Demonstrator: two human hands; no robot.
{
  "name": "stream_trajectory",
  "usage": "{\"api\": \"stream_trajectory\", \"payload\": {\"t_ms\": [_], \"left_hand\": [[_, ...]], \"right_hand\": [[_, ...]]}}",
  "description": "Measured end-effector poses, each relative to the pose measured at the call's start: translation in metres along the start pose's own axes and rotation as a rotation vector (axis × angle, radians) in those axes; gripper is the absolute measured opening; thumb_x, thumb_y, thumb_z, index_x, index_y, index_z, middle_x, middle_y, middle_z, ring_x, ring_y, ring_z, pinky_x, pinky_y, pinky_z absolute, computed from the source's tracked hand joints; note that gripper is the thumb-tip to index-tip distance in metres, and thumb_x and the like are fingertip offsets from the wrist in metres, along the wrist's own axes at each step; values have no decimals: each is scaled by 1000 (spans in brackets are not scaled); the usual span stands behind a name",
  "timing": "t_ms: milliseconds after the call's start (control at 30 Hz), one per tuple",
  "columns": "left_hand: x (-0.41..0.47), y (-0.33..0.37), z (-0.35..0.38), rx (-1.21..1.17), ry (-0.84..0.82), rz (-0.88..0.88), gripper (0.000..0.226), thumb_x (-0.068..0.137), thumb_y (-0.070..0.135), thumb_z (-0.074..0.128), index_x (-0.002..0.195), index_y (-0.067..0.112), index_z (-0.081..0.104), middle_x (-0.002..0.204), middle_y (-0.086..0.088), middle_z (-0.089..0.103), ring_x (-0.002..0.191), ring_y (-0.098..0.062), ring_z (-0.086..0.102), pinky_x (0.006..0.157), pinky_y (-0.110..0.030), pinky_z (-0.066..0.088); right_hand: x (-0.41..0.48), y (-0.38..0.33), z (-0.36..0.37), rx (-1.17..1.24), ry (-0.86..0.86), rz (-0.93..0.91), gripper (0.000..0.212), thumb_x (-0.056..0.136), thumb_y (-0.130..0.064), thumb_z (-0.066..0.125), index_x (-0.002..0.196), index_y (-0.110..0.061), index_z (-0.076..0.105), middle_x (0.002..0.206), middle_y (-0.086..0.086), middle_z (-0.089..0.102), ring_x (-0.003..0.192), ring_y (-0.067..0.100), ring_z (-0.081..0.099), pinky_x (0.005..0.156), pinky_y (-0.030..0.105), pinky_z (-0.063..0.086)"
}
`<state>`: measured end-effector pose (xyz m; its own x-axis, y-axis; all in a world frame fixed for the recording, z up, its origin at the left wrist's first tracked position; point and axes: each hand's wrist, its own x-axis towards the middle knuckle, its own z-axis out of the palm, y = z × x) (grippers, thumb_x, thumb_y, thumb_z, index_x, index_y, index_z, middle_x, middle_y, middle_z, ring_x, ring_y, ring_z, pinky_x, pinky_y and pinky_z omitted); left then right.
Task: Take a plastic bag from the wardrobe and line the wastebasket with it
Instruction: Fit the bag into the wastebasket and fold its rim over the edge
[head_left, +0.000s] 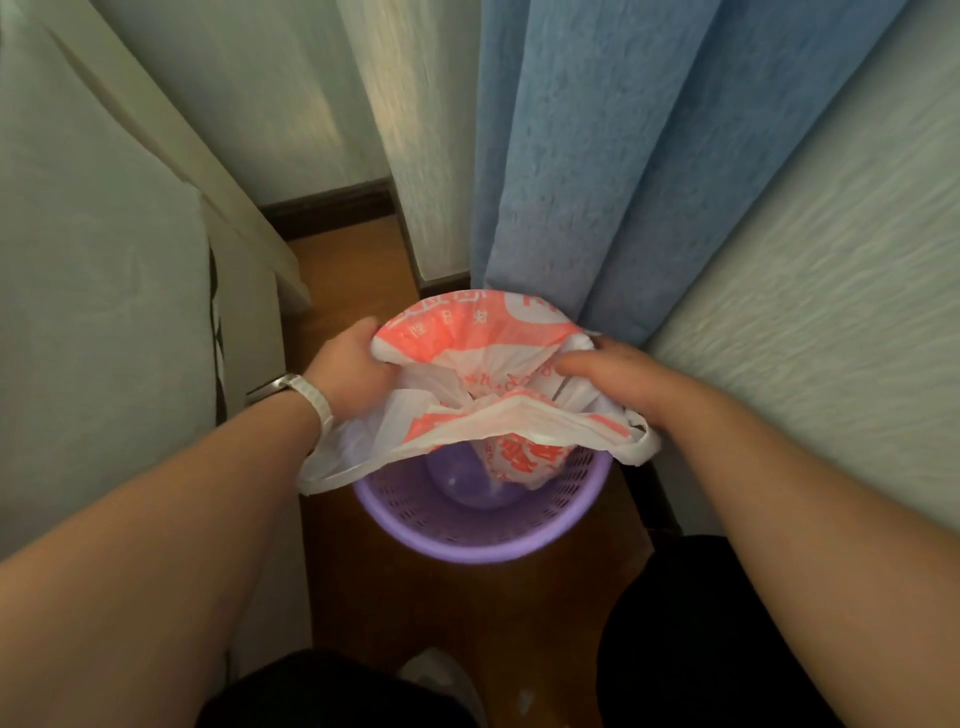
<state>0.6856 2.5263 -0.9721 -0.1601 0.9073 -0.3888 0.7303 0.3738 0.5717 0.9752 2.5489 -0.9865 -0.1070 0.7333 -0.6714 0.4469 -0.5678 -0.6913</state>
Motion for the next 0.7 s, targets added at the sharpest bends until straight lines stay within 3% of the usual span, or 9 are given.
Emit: {"api": "stream_trajectory", "payload": {"t_ms": [100, 167, 233, 300, 367, 433, 500, 600, 700], "left_hand": [[-5, -2, -2, 32, 38, -18, 17, 90, 30, 62, 102, 20, 57, 96, 2, 65, 86, -20, 61, 70, -29, 41], [-13, 2, -3, 80, 48, -1, 41, 86, 29, 64, 123, 21, 49, 113, -2, 63, 90, -19, 58, 74, -31, 44], [-21, 7, -3, 171, 86, 74, 67, 80, 30, 68, 139, 25, 37, 134, 0, 52, 112, -20, 55, 88, -36, 48], [-31, 13, -1, 330, 150, 236, 72, 78, 32, 68, 142, 24, 37, 145, -1, 41, 132, -24, 43, 105, -42, 42], [-41, 19, 2, 455, 152, 419, 70, 77, 39, 63, 140, 19, 42, 149, -6, 39, 140, -28, 33, 113, -48, 34], [-51, 23, 4, 540, 40, 554, 66, 77, 50, 52, 134, 18, 50, 146, -8, 44, 139, -30, 35, 113, -50, 33], [-61, 27, 6, 610, -125, 614, 61, 81, 59, 41, 126, 20, 59, 135, -5, 55, 128, -27, 47, 107, -47, 39], [-78, 36, 5, 660, -336, 546, 52, 88, 62, 38, 120, 29, 62, 117, 2, 65, 106, -20, 59, 94, -39, 48], [-93, 45, 4, 703, -516, 451, 45, 89, 64, 45, 118, 33, 61, 108, 7, 67, 95, -15, 60, 88, -36, 51]], "right_hand": [[-7, -5, 2, -19, -28, 52, 16, 83, -29, 67, 93, -17, 70, 74, -3, 75, 68, 13, 72, 66, 26, 53], [-9, -6, 3, -75, 27, 13, 18, 82, -33, 68, 91, -17, 69, 78, -1, 75, 72, 15, 71, 71, 29, 55], [-11, -8, 3, -238, 114, -72, 25, 82, -40, 66, 95, -18, 66, 87, -1, 71, 83, 20, 69, 75, 32, 53], [-19, -10, 3, -437, 199, -161, 40, 82, -45, 64, 111, -19, 58, 105, 4, 66, 96, 26, 63, 76, 33, 48], [-27, -12, 3, -590, 241, -251, 65, 81, -47, 65, 135, -19, 43, 129, 11, 55, 114, 32, 56, 87, 36, 47], [-36, -13, 4, -684, 255, -362, 72, 80, -43, 66, 141, -22, 34, 136, 12, 44, 122, 33, 48, 96, 40, 45], [-49, -13, 8, -771, 238, -466, 70, 78, -39, 67, 140, -22, 37, 132, 10, 41, 123, 32, 44, 100, 42, 42], [-73, -13, 15, -925, 199, -605, 59, 76, -44, 65, 130, -23, 53, 128, 4, 44, 121, 28, 41, 102, 44, 39], [-96, -10, 20, -1004, 117, -638, 45, 79, -46, 63, 120, -27, 61, 125, -2, 49, 122, 24, 40, 102, 39, 36]]}}
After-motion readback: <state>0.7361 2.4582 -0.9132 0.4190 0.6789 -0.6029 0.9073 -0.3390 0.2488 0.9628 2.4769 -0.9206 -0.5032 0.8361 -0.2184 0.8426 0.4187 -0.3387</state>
